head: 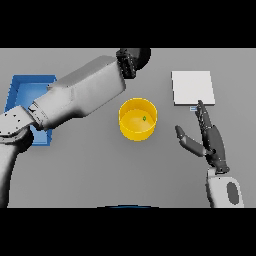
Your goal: Pick up the red beaker and tilt it to pour out 1 green nut into yellow bowl. Pick up the yellow bowl and place it on the metallic measuring scale.
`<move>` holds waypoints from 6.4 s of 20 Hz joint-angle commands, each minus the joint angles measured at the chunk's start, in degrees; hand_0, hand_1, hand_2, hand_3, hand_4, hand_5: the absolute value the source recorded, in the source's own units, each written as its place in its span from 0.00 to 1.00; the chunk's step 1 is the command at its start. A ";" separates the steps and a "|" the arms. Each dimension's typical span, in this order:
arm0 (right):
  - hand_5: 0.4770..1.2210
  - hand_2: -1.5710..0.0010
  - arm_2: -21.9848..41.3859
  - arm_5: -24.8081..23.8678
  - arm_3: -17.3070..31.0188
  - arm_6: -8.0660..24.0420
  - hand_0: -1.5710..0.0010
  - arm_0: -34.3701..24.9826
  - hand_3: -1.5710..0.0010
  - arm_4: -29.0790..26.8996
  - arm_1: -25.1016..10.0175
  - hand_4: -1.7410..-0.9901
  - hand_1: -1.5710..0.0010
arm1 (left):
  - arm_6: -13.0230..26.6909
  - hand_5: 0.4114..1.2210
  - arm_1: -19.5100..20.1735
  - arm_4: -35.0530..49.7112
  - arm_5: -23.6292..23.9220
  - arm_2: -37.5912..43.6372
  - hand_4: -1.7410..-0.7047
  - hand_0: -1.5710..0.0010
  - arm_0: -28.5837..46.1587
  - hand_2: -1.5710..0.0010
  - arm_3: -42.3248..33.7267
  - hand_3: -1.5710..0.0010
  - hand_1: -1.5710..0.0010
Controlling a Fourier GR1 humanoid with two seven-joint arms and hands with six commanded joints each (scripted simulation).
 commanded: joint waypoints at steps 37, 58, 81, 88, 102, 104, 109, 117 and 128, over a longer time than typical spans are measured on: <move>0.33 1.00 1.54 1.21 2.04 -0.88 1.00 -2.53 1.00 2.03 -2.16 0.56 1.00 | 30.60 1.00 30.00 66.22 37.83 36.46 0.00 0.00 36.43 0.00 -3.57 0.13 0.00; 0.32 1.00 1.41 0.75 2.01 -1.34 1.00 -2.52 1.00 2.44 -2.52 0.58 1.00 | 32.85 0.30 38.21 77.85 31.52 31.47 0.93 0.90 45.81 0.92 -24.45 0.95 0.91; 0.19 1.00 22.38 17.02 9.21 -2.51 1.00 -27.84 1.00 28.44 -19.19 0.67 1.00 | 26.92 0.37 36.63 77.14 36.89 32.02 0.95 1.00 47.37 1.00 -25.04 1.00 1.00; 0.23 1.00 28.41 22.18 14.18 -3.68 1.00 -34.37 1.00 32.66 -19.14 0.70 1.00 | 25.13 0.38 36.35 78.85 36.89 33.32 0.93 1.00 48.17 1.00 -24.92 1.00 1.00; 0.30 1.00 34.18 23.36 24.70 -8.83 1.00 -38.19 1.00 36.65 -17.38 0.62 1.00 | 24.76 0.39 36.61 79.18 36.32 33.83 0.92 1.00 47.70 1.00 -24.49 1.00 1.00; 0.31 1.00 34.08 23.91 24.96 -9.01 1.00 -38.64 1.00 36.54 -17.70 0.61 1.00 | 24.88 0.39 36.95 79.12 37.12 33.57 0.92 1.00 48.63 1.00 -25.86 1.00 1.00; 0.39 0.97 34.15 22.30 28.67 -9.99 1.00 -39.47 0.94 36.50 -15.65 0.58 1.00 | 26.51 0.40 37.08 78.69 37.72 33.06 0.91 1.00 48.12 1.00 -27.05 1.00 1.00; 0.85 0.50 34.52 24.43 27.15 -9.75 0.40 -39.39 0.38 36.34 -16.50 0.29 0.49 | 25.88 0.40 37.22 79.03 38.09 33.35 0.92 1.00 49.00 1.00 -27.12 1.00 1.00; 0.99 0.04 32.96 27.69 22.64 -6.55 0.03 -40.88 0.14 33.64 -18.62 0.04 0.04 | 25.36 0.39 38.01 78.58 38.11 33.20 0.92 1.00 49.23 1.00 -27.75 1.00 1.00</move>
